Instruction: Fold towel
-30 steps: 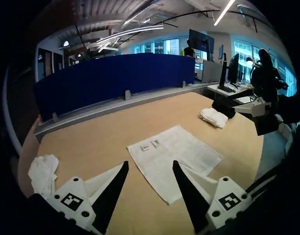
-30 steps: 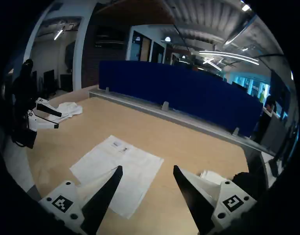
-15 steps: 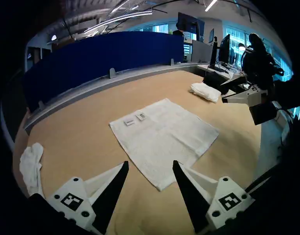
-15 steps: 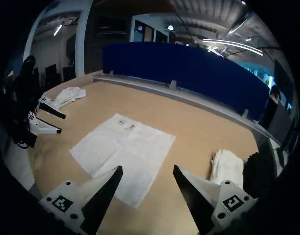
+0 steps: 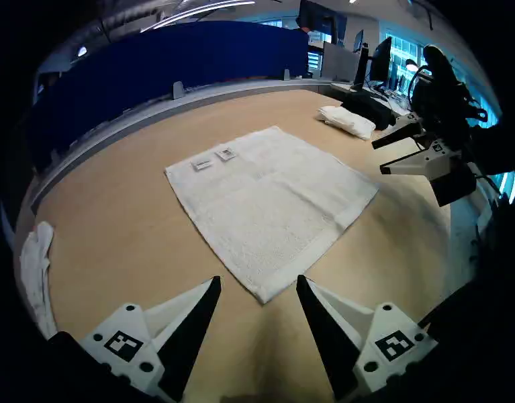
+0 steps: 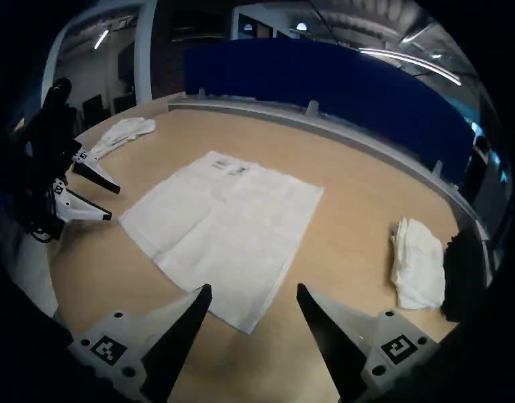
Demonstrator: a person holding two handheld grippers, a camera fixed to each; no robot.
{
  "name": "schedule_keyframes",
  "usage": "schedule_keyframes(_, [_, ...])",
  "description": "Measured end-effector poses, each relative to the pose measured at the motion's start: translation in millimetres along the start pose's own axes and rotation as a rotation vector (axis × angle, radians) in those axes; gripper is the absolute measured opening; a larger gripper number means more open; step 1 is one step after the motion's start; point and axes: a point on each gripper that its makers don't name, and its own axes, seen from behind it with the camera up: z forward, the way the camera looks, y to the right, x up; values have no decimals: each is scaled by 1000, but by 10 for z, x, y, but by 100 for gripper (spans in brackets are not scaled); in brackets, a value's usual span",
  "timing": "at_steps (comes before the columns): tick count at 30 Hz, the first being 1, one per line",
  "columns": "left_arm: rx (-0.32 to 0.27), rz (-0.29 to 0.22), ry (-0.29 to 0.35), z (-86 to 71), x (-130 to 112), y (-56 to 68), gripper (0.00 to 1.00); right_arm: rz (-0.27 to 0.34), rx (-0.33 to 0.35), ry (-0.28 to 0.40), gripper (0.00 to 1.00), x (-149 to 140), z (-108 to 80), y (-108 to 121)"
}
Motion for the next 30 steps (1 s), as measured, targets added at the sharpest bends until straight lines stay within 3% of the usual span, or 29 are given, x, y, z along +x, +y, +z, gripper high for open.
schedule_keyframes(5, [-5,-8,-28,115,-98,1,83,-3,12,-48,96,-211,92,-33])
schedule_keyframes(11, [-8,-14,-59,170,-180,3,81,23,24,-88,83,-370,155,-67])
schedule_keyframes(13, [-5,-10,-65,191,-198,2,77,28,23,-98,83,-411,160,-62])
schedule_keyframes(17, [10,0,-69,213,-209,-16,70,28,27,-117,71,-482,159,-64])
schedule_keyframes(21, [18,4,-71,190,-207,-34,67,25,32,-128,70,-535,158,-72])
schedule_keyframes(30, [27,8,-82,194,-206,-6,57,33,38,-125,57,-548,175,-89])
